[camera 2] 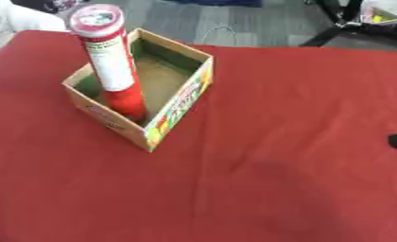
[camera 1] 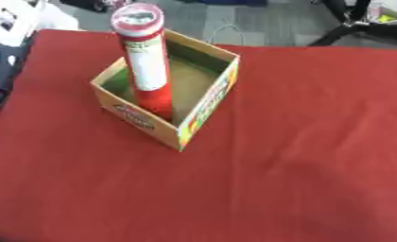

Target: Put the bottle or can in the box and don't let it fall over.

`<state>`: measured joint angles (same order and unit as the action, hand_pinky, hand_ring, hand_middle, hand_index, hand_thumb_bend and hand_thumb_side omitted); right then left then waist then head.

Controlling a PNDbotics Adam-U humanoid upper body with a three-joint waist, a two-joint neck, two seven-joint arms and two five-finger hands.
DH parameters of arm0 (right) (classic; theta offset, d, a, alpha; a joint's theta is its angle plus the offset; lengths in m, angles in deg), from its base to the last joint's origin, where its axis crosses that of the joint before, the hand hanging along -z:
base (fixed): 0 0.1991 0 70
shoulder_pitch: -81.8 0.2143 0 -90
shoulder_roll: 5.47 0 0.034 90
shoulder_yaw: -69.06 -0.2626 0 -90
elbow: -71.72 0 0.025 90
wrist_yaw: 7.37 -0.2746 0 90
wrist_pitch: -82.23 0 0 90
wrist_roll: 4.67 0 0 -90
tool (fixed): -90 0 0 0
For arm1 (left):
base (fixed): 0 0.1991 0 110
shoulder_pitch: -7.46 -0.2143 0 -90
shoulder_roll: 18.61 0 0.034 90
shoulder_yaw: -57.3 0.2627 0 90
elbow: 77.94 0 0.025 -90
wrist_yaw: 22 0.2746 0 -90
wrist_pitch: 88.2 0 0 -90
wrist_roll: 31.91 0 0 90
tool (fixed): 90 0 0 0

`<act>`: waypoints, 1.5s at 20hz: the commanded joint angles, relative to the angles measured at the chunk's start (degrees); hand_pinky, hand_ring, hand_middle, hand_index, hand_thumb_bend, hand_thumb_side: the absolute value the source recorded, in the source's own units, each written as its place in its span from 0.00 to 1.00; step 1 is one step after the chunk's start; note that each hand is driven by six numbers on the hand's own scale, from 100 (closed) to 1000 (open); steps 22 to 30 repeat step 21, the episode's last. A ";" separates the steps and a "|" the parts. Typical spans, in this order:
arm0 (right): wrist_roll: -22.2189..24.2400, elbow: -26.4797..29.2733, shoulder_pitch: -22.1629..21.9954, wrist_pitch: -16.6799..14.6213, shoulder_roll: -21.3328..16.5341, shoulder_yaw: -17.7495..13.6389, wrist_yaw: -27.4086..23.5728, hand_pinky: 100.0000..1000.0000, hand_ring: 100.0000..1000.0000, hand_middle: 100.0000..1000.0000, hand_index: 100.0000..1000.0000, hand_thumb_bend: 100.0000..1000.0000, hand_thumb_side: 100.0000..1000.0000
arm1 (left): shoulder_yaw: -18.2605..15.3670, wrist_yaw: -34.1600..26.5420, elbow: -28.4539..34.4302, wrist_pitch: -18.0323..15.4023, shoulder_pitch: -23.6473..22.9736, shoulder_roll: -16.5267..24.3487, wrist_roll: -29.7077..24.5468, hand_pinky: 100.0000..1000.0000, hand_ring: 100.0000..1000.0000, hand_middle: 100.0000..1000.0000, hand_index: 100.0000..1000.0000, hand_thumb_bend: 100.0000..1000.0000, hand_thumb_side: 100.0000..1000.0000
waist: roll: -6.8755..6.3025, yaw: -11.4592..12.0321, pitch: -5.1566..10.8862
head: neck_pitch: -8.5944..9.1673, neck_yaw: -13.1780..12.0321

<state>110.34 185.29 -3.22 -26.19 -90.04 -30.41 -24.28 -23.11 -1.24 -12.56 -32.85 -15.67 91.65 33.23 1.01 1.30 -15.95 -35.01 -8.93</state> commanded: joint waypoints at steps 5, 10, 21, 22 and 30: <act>-0.32 1.02 -0.43 -0.19 -1.58 -0.32 -0.66 0.83 0.76 0.66 0.85 0.00 0.47 | -3.18 -5.89 4.56 3.42 -2.44 2.66 2.88 0.75 0.86 0.84 0.88 0.00 0.65 | -0.38 1.16 2.51 | -1.85 1.43; -1.15 1.02 -1.17 -0.37 -2.43 -0.53 -1.85 0.83 0.76 0.66 0.85 0.00 0.47 | -5.86 -10.14 11.27 4.19 -8.45 4.99 6.96 0.65 0.81 0.81 0.87 0.00 0.58 | -0.34 2.53 4.28 | -3.21 3.23; -2.87 1.02 -2.89 -1.03 -3.25 -1.31 -5.15 0.83 0.76 0.66 0.85 0.00 0.47 | -5.15 -19.97 27.25 8.19 -24.31 4.09 16.78 0.55 0.77 0.79 0.86 0.00 0.58 | 1.09 4.75 8.18 | -5.85 7.42; -2.87 1.02 -2.89 -1.03 -3.25 -1.31 -5.15 0.83 0.76 0.66 0.85 0.00 0.47 | -5.15 -19.97 27.25 8.19 -24.31 4.09 16.78 0.55 0.77 0.79 0.86 0.00 0.58 | 1.09 4.75 8.18 | -5.85 7.42; -2.87 1.02 -2.89 -1.03 -3.25 -1.31 -5.15 0.83 0.76 0.66 0.85 0.00 0.47 | -5.15 -19.97 27.25 8.19 -24.31 4.09 16.78 0.55 0.77 0.79 0.86 0.00 0.58 | 1.09 4.75 8.18 | -5.85 7.42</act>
